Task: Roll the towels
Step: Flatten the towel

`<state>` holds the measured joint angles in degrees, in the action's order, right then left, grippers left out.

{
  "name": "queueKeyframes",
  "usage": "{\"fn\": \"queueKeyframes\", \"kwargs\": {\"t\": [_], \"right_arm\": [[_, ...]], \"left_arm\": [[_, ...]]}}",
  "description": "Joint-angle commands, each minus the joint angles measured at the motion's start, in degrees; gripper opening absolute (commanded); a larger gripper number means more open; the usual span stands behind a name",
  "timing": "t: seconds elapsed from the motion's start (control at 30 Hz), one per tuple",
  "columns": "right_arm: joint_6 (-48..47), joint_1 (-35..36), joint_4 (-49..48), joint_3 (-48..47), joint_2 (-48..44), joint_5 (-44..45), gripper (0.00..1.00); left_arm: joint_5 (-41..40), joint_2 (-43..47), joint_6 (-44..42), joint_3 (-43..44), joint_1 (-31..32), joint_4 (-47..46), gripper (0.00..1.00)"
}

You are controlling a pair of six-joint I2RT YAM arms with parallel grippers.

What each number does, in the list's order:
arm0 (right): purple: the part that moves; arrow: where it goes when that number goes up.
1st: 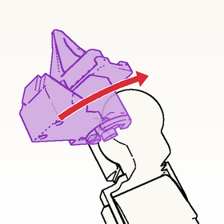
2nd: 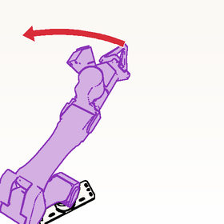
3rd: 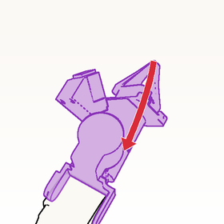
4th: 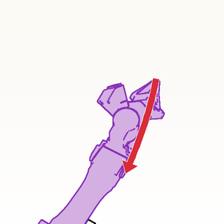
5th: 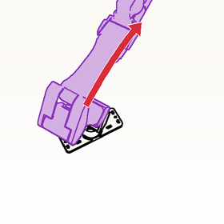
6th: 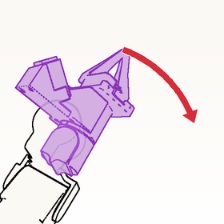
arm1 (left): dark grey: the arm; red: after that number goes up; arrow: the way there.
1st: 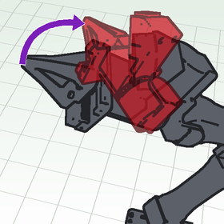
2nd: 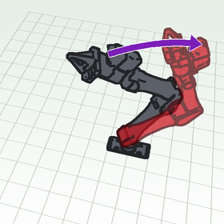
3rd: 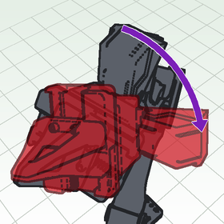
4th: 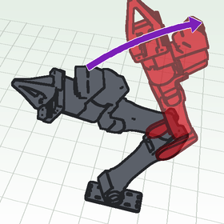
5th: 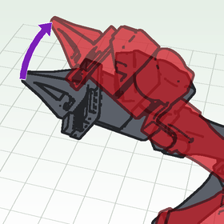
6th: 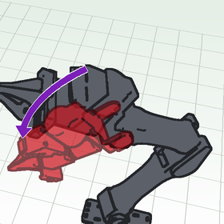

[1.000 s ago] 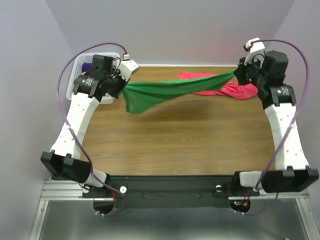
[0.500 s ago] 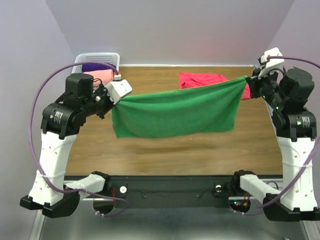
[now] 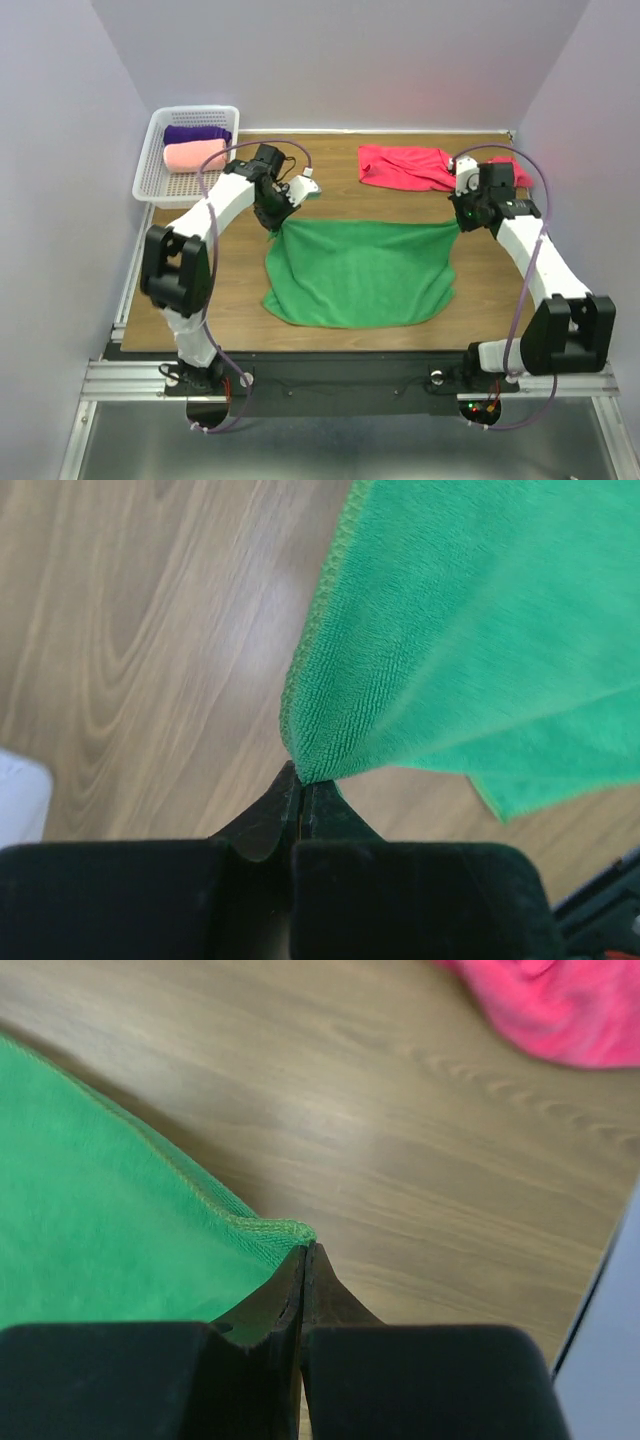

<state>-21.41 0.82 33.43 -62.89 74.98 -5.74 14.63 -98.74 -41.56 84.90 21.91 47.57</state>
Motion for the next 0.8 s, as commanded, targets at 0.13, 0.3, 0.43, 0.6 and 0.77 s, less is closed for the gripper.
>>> {"fn": "queueKeyframes", "kwargs": {"t": [0.13,0.3,0.43,0.6,0.77], "right_arm": [[-0.2,-0.2,-14.9,-0.4,10.4,-0.1,0.0],[2.1,-0.3,-16.1,-5.0,19.9,-2.8,0.01],[3.7,-0.6,-15.5,-8.6,23.6,-2.1,0.42],[1.5,-4.3,-8.5,-12.2,20.2,-4.7,0.72],[-13.5,-7.9,11.0,-10.0,12.3,-10.6,0.56]], "left_arm": [[-0.6,-12.8,2.4,5.4,-0.6,-12.6,0.15],[-0.7,-17.9,3.1,12.3,-3.2,-14.2,0.39],[-3.0,-17.3,3.4,15.3,-5.4,-13.7,0.61],[1.3,-10.8,1.9,13.1,-9.3,-7.4,0.64],[4.4,7.7,-12.2,-8.8,-10.3,0.0,0.62]]}}
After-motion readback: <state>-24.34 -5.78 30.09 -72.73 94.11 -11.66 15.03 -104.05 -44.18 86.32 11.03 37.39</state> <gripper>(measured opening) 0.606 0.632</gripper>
